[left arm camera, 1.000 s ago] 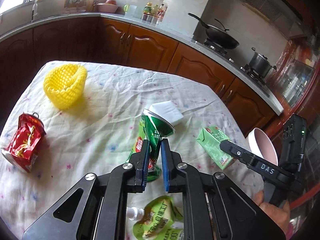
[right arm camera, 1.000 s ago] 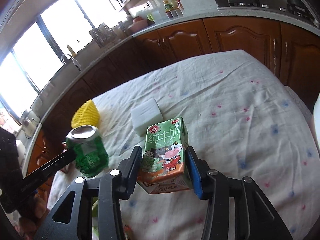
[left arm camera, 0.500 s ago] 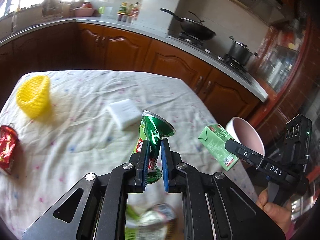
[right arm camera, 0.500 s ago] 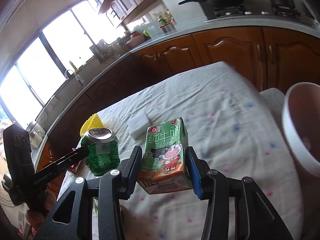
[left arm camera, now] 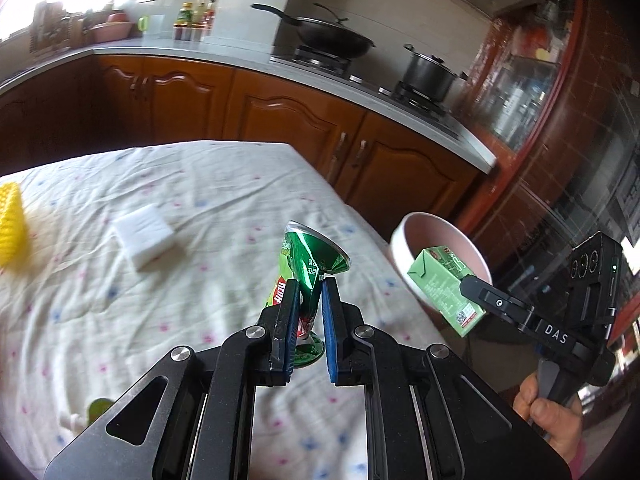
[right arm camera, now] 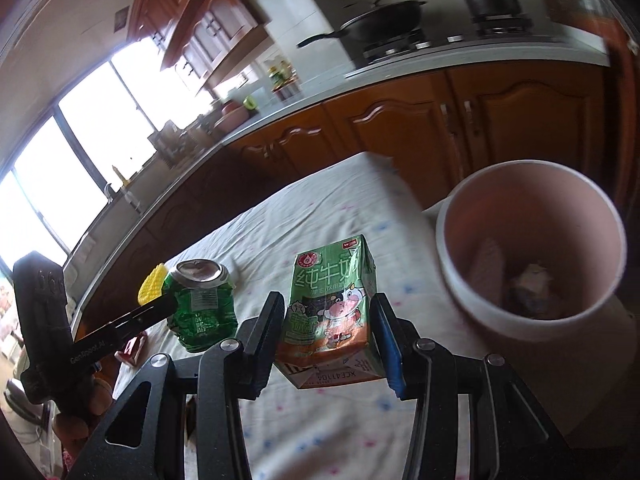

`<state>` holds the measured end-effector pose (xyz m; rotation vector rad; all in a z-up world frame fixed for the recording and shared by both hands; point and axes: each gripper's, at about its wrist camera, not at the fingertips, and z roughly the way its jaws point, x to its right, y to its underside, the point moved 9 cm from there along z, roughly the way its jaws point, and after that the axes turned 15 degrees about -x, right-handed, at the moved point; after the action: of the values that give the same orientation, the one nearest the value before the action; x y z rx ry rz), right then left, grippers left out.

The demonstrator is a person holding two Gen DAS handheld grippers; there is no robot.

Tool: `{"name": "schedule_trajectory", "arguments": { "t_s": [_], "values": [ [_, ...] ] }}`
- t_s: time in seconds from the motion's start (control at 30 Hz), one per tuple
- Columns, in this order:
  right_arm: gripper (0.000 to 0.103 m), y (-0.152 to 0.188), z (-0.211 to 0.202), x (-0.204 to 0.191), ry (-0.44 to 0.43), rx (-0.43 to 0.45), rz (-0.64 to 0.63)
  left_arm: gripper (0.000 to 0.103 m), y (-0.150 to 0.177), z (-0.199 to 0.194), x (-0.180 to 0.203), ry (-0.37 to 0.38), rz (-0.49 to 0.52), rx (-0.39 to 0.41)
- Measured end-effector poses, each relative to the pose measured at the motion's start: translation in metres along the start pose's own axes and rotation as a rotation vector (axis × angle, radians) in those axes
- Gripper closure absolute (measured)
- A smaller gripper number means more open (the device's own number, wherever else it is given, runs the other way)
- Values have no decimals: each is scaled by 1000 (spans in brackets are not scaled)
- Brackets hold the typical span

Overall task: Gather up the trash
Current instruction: 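Carry the milk carton and green can into the pink bucket and release both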

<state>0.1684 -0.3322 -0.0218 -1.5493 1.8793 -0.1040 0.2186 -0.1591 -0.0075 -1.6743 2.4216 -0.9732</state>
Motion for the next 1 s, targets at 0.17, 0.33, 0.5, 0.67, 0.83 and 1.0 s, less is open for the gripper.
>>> {"name": "schedule_trajectory", "arguments": {
  "t_s": [0.17,0.33,0.5,0.67,0.83,1.0],
  "values": [
    [58,0,-21,27,19,34,39,93,-6,11,28,18,39,-17],
    [57,-2,-39,55,38,68,85,93,-12,20,54,34,85,-27],
    [57,-6,-53,78,51,99,122,93,-23,30,85,56,136,-38],
    [57,-15,-62,97,63,123,148,93,-38,39,119,73,192,-42],
    [57,-24,-66,115,79,131,166,93,-54,58,156,93,255,-72],
    [57,-32,-60,132,103,111,180,93,-64,90,186,85,311,-139]
  ]
}}
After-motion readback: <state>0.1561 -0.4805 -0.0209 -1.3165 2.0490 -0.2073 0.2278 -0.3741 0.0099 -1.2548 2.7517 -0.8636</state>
